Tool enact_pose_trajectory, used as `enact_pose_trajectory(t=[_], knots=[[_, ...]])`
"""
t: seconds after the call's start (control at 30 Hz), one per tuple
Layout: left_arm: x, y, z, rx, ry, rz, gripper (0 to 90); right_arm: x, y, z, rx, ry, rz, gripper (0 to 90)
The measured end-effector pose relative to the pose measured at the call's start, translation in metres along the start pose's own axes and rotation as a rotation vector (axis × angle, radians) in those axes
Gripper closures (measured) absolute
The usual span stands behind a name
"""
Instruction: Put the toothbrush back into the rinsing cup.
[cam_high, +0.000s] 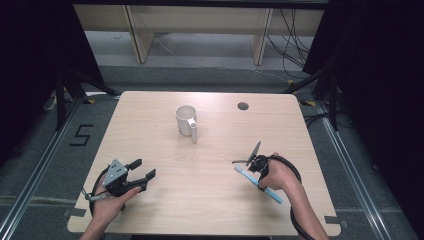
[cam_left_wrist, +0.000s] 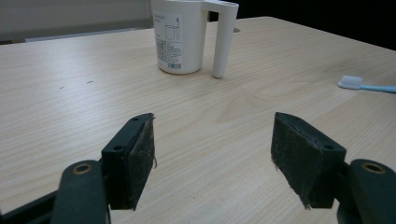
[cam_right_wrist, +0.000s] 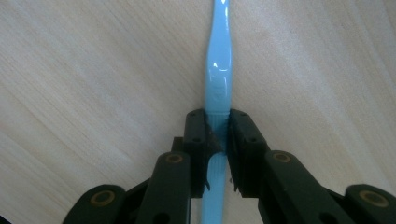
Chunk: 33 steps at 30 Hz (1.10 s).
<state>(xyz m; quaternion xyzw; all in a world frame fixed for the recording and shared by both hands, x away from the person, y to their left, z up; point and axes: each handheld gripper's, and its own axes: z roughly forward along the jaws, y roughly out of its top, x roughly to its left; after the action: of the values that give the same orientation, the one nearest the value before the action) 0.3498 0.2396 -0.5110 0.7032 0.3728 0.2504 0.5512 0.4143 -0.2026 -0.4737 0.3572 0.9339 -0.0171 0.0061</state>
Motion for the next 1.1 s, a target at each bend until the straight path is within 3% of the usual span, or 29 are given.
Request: enact_pose_trajectory(t=[0.1,0.13,0.17,0.23,0.27,0.43,0.5,0.53,0.57,0.7,0.8,0.87,1.03,1.1], knots=[[-0.001,0.000,-0.001,0.007,0.005,-0.012,30.0,-0.001,-0.001,0.000,-0.005,-0.004,-0.024,79.0],[-0.001,0.000,0.000,0.005,0.003,-0.014,30.0,0.000,-0.001,0.000,-0.012,0.008,-0.008,79.1],[0.001,0.000,0.000,0.000,-0.003,0.021,29.9,0.000,-0.003,-0.001,0.000,0.008,0.011,79.2],[-0.001,0.001,0.000,0.011,0.003,0.015,30.0,-0.003,-0.004,0.000,-0.034,0.025,-0.015,79.2],[-0.001,0.001,0.000,0.011,0.002,0.017,30.0,0.000,-0.004,-0.002,-0.012,0.038,0.035,79.2],[-0.001,0.000,0.001,0.014,0.003,0.016,30.0,-0.004,-0.006,-0.001,-0.015,0.026,-0.004,79.2],[-0.001,0.000,0.001,0.010,-0.001,0.021,30.0,0.000,-0.006,-0.003,-0.017,0.025,0.039,79.2],[-0.002,-0.001,0.002,0.007,-0.002,-0.011,30.0,-0.002,-0.007,-0.003,-0.041,0.028,0.012,79.3],[-0.002,-0.001,0.002,0.005,-0.003,-0.006,30.0,-0.004,-0.008,-0.004,-0.055,0.020,-0.025,79.3],[-0.001,0.001,0.000,0.013,0.001,0.020,30.0,0.001,-0.008,-0.011,-0.091,0.021,0.012,79.3],[-0.001,0.001,0.000,0.012,0.002,0.015,30.0,-0.003,-0.011,-0.015,-0.144,0.020,-0.062,79.3],[-0.001,0.001,0.000,0.013,0.001,0.019,30.0,0.004,-0.011,-0.019,-0.181,0.019,-0.012,79.2],[-0.002,0.001,0.001,0.012,0.000,0.019,30.0,0.008,-0.014,-0.026,-0.290,0.022,-0.063,79.3],[-0.004,0.000,0.003,0.003,-0.008,-0.006,30.0,0.010,-0.016,-0.027,-0.318,0.019,-0.071,79.2]])
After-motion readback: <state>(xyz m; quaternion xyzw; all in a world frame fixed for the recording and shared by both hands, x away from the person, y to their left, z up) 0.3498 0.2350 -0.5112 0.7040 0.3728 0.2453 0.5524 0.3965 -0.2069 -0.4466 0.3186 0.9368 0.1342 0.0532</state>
